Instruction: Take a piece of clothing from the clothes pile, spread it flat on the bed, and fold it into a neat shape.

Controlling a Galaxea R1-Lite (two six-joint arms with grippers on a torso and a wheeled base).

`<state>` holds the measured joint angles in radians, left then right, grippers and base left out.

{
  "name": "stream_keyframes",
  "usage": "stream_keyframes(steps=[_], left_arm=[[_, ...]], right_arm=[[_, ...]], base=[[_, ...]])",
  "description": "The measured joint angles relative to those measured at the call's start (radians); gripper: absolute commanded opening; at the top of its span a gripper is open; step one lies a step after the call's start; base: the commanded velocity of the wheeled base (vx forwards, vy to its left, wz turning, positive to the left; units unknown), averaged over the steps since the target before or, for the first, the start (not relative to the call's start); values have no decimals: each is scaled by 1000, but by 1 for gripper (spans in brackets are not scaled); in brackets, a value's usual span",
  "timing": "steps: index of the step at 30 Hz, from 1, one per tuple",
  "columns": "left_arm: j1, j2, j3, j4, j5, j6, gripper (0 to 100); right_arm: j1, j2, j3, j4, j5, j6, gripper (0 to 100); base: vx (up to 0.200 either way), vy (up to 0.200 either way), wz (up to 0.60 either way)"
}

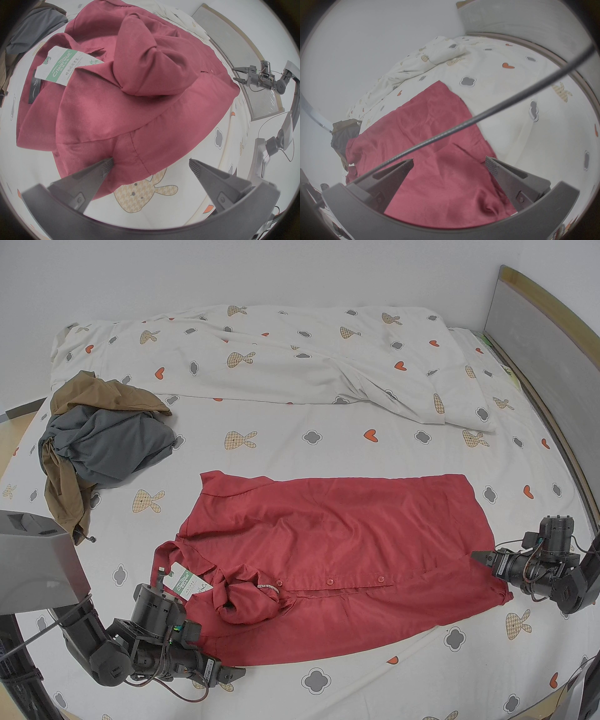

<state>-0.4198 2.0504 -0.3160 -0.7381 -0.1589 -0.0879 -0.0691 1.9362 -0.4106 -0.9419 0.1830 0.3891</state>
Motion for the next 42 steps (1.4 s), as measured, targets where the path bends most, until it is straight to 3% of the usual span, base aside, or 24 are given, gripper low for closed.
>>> stream_keyframes(steps=[10,19,27,37,42], left_arm=[[1,0,4,4,1,0,100],[1,-3,8,5,1,-1,100],[1,-7,11,7,1,-1,100],[8,-15,27,8,1,-1,100],[10,-16,43,7,1,-1,100]], right_arm=[[-32,-53,54,1,16,-9,100],[84,-121,95,8,71,107,100],[130,-36,72,38,48,101,100],[21,181,-59,39,-6,19,100],[-26,213,-69,-51,-23,18,100]], base=[[0,0,0],[0,0,0],[0,0,0],[0,0,0],[0,0,0]])
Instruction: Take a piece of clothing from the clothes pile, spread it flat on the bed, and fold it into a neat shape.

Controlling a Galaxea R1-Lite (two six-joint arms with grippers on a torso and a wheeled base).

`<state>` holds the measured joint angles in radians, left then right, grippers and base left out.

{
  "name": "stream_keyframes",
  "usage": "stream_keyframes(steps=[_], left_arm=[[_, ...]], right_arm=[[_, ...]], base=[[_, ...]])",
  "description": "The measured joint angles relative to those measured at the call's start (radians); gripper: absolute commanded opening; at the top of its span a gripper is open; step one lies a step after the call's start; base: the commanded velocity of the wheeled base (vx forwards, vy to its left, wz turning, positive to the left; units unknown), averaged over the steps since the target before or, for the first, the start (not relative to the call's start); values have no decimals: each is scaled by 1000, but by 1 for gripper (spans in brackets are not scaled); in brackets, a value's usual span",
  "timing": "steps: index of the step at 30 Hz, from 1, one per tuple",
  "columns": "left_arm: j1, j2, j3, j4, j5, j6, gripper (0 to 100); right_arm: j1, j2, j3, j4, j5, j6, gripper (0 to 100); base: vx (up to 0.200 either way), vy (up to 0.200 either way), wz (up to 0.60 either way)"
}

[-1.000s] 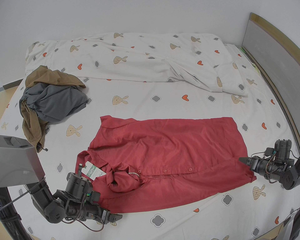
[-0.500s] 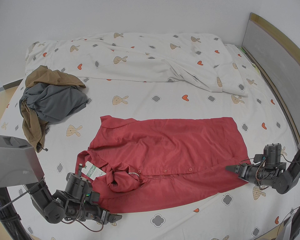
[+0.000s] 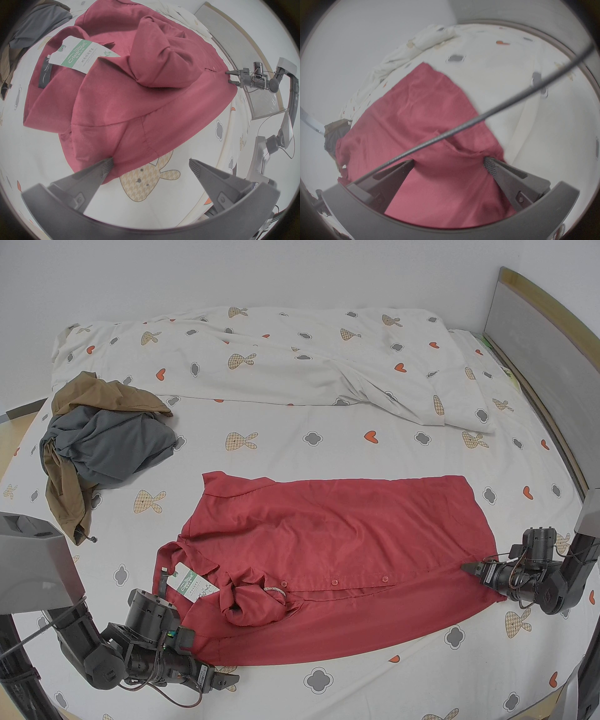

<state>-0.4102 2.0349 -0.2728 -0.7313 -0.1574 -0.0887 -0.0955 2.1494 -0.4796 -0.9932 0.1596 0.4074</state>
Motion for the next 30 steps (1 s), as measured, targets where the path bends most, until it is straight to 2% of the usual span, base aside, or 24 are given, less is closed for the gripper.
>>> stream_keyframes(steps=[4,21,26,30], left_arm=[[0,3,5,-1,0,0,100],[1,-2,6,3,2,0,100],[0,-77,6,21,25,-2,100],[-6,-198,3,80,51,-2,100]], right_arm=[[-11,-11,26,-45,-7,-1,100],[-59,-282,192,-48,-3,-4,100],[-59,-356,207,-25,-1,-2,100],[-52,-412,189,49,2,0,100]], base=[[0,0,0],[0,0,0],[0,0,0],[0,0,0]])
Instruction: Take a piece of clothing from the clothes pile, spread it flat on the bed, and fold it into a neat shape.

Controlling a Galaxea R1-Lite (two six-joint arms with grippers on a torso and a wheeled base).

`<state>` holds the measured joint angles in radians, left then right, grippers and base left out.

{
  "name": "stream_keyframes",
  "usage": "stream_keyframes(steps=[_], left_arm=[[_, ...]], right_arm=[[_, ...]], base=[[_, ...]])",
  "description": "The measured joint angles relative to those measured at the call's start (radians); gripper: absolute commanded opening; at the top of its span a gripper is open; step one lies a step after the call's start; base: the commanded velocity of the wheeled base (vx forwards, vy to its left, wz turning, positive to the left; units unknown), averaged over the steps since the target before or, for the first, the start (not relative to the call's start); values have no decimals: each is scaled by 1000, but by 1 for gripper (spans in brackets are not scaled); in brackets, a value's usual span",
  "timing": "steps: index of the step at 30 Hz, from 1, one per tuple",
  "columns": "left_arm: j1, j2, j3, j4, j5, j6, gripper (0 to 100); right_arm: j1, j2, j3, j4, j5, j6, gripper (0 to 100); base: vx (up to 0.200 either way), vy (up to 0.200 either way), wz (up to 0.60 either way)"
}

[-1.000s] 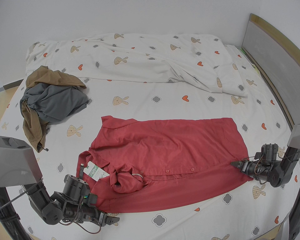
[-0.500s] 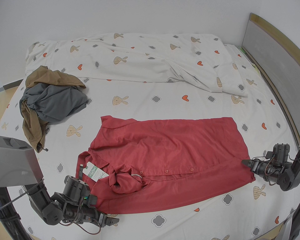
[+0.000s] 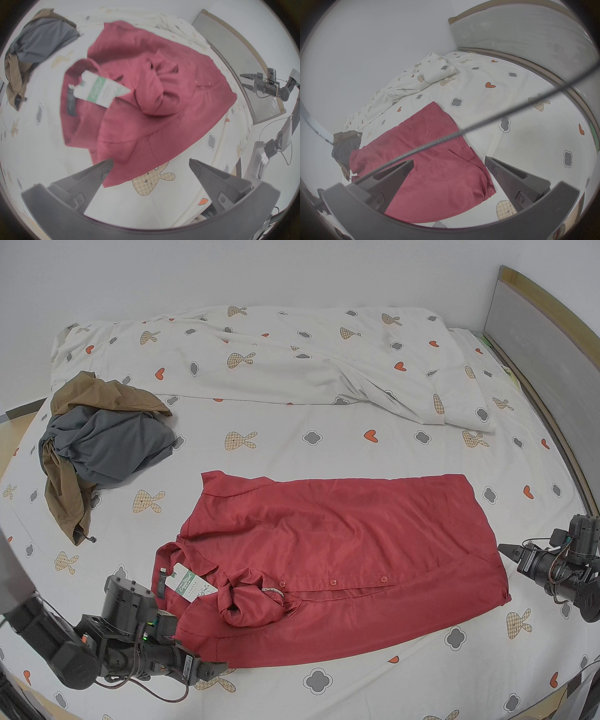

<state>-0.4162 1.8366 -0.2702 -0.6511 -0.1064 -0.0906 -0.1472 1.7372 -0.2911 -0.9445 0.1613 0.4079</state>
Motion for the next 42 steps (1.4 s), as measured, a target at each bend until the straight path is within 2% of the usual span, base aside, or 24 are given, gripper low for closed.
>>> stream_keyframes(steps=[3,7,11,13,16,19,22,25,29,36,42], left_arm=[[-5,-113,-31,114,15,-1,100],[-10,-264,-133,373,27,-7,100],[-8,-367,-250,538,36,-11,100],[-5,-401,-308,578,43,-11,100],[4,-431,-386,630,59,-10,100],[13,-438,-468,696,81,9,100],[22,-429,-549,781,101,34,100],[30,-409,-616,850,115,51,100],[39,-382,-659,881,123,63,100],[56,-362,-648,886,127,72,100],[63,-355,-636,885,127,74,100]], right_arm=[[17,-44,-48,118,1,3,100],[55,-95,-175,321,0,-8,100],[104,-107,-345,470,-29,-92,100],[135,-94,-434,513,-76,-149,100],[191,-49,-543,563,-209,-239,100],[257,6,-627,599,-322,-380,100],[319,62,-697,627,-375,-526,100],[372,126,-773,644,-407,-605,100],[412,210,-864,657,-428,-627,100],[424,334,-1008,660,-456,-623,100],[420,394,-1089,661,-464,-541,100]], base=[[0,0,0],[0,0,0],[0,0,0],[0,0,0],[0,0,0],[0,0,0],[0,0,0],[0,0,0],[0,0,0],[0,0,0],[0,0,0]])
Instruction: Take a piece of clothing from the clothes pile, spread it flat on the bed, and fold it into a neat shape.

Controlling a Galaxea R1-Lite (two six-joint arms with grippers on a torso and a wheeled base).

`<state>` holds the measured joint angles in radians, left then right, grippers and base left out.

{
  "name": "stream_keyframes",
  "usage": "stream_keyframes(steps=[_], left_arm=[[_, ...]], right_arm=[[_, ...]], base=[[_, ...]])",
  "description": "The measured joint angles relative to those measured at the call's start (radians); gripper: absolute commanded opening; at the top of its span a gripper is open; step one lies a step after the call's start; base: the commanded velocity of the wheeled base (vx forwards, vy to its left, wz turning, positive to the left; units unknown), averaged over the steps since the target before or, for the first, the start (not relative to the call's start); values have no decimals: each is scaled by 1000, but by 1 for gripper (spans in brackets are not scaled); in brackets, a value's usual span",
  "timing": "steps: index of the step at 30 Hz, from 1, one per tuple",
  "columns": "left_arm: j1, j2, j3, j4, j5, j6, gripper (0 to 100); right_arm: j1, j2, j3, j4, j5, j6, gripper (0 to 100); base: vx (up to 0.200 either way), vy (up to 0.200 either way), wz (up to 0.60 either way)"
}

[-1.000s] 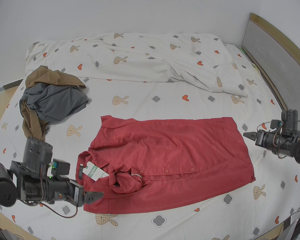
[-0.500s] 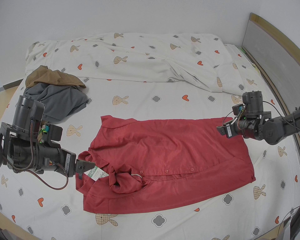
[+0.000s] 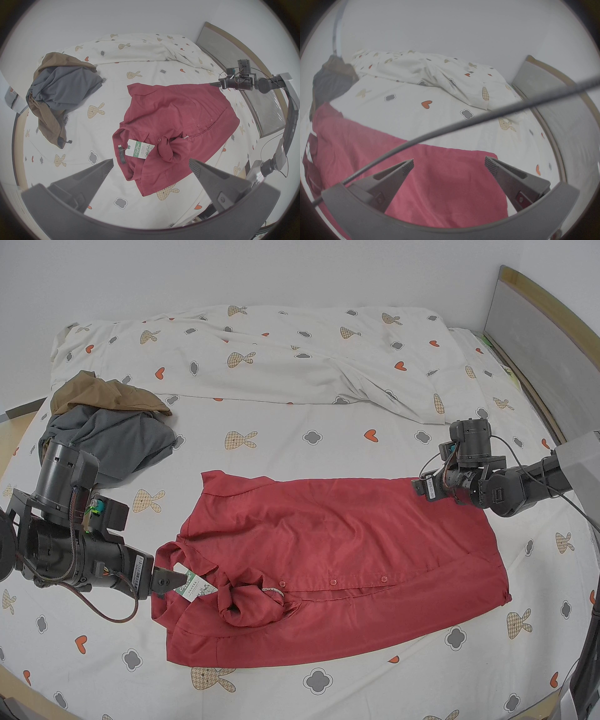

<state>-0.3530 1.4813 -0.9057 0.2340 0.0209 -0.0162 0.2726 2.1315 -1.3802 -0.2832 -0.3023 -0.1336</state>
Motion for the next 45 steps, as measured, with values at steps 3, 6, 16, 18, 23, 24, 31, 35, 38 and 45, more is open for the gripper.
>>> stream_keyframes(steps=[3,6,16,18,23,24,31,35,38,45], left_arm=[[1,1,2,-1,0,0,100],[1,2,7,-2,0,0,100],[1,11,16,-5,0,1,100],[1,13,16,-5,0,1,100],[1,19,18,-6,0,1,100],[1,20,18,-6,0,0,100],[1,22,27,-6,-1,0,100],[1,21,31,-5,0,0,100],[1,20,33,-6,0,0,100],[1,19,34,-6,0,0,100]], right_arm=[[-9,17,-32,6,6,79,100],[-39,33,-55,17,33,127,100],[-111,83,-191,187,141,420,100],[-110,95,-237,241,151,515,100],[-98,125,-381,390,216,759,100],[-97,130,-407,410,227,789,100],[-95,179,-508,469,268,873,100],[-99,191,-517,470,271,912,100],[-103,194,-519,470,273,917,100],[-123,204,-520,470,275,918,100]], base=[[0,0,0],[0,0,0],[0,0,0],[0,0,0],[0,0,0],[0,0,0],[0,0,0],[0,0,0],[0,0,0],[0,0,0]])
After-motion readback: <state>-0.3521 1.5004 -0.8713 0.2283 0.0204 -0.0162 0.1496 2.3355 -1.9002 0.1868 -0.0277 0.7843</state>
